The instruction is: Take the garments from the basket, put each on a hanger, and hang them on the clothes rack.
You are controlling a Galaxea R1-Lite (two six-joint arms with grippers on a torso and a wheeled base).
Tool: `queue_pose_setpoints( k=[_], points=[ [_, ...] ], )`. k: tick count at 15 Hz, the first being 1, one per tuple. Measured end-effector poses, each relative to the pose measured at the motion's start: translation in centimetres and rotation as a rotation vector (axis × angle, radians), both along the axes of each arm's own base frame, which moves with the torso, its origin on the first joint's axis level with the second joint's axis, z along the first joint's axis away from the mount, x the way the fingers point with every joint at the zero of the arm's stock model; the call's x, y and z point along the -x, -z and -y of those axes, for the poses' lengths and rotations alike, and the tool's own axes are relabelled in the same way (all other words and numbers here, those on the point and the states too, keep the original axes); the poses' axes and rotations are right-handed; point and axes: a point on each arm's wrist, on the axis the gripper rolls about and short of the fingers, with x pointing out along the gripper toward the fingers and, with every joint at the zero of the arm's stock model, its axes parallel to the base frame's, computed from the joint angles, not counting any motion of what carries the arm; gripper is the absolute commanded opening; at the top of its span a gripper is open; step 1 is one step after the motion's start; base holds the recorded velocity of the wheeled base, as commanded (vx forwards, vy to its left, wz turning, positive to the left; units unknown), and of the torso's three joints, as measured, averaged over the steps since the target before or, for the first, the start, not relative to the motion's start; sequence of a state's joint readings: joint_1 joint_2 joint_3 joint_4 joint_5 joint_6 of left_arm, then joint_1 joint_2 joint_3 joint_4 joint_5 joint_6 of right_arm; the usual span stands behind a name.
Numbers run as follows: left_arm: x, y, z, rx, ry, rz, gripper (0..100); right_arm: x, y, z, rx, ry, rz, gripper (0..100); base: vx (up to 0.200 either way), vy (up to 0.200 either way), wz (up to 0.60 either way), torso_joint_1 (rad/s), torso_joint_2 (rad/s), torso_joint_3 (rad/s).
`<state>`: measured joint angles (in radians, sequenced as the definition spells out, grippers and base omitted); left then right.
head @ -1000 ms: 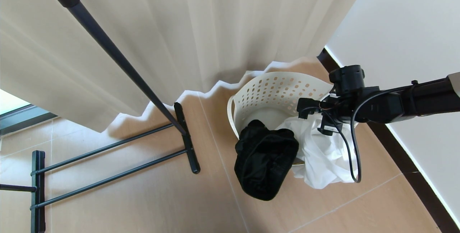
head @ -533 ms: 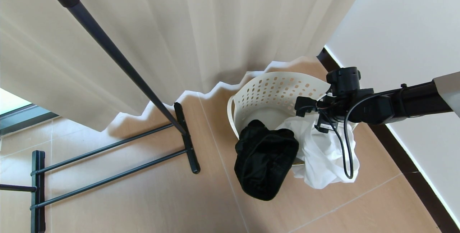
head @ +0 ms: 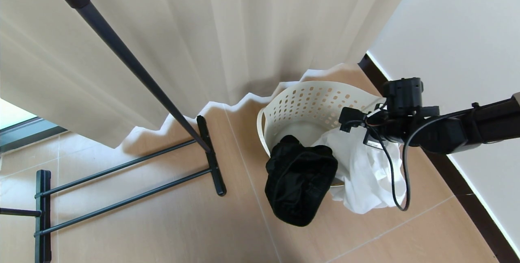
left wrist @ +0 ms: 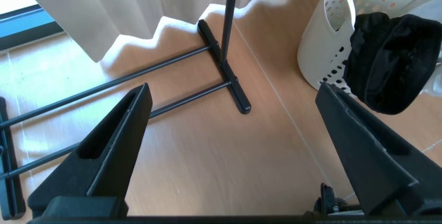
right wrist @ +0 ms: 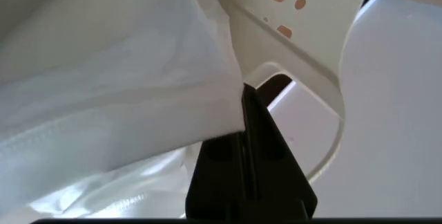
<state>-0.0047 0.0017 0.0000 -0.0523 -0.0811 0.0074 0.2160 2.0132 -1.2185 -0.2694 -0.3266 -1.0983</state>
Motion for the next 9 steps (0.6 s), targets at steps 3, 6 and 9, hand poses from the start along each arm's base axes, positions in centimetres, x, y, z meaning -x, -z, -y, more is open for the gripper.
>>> queue_pose_setpoints(
  k=[3,6,9],
  points=[
    [0.0,0.0,0.0,0.004,-0.001,0.0,100,4.4,-1.8,0.8,-0.023,-0.002,0.073,0,0.0,0.0,0.0,0.0,0.0,0.0],
    [0.0,0.0,0.0,0.004,-0.001,0.0,100,9.6,-5.1,1.1,-0.131,0.001,0.201,0,0.0,0.0,0.0,0.0,0.0,0.0],
    [0.0,0.0,0.0,0.0,0.0,0.001,100,15.0,-8.5,0.8,-0.247,-0.044,0.331,0,0.0,0.0,0.0,0.0,0.0,0.0]
  ],
)
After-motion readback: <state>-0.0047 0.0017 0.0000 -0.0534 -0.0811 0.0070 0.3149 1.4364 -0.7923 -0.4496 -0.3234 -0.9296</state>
